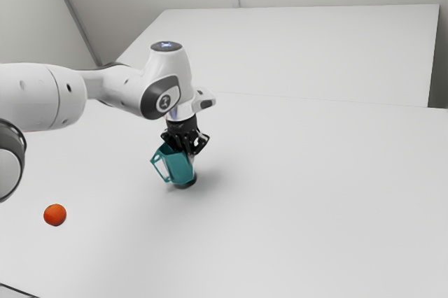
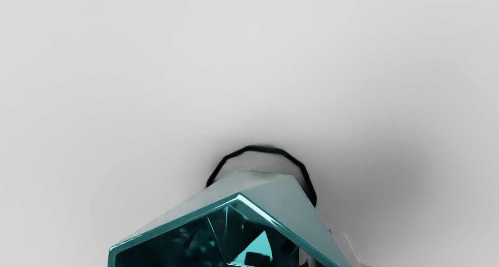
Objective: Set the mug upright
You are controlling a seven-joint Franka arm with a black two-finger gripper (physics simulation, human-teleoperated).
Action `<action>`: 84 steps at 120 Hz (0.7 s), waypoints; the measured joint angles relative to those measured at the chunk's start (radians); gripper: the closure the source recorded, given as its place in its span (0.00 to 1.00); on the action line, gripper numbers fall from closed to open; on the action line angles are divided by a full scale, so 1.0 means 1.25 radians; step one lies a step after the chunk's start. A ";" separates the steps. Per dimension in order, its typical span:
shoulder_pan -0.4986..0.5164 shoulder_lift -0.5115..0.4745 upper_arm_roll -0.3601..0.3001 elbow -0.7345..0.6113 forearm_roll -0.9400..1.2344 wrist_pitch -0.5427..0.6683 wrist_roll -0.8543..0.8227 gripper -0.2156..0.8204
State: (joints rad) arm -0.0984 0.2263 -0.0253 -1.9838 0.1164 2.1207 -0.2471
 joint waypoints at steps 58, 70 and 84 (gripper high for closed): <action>-0.019 -0.106 -0.001 0.018 -0.009 -0.008 -0.007 0.30; -0.026 -0.125 -0.001 0.064 -0.009 -0.036 0.002 0.27; -0.027 -0.140 -0.001 0.117 -0.011 -0.083 0.010 0.24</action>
State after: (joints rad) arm -0.1322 0.0508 -0.0261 -1.8371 0.1020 2.0175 -0.2349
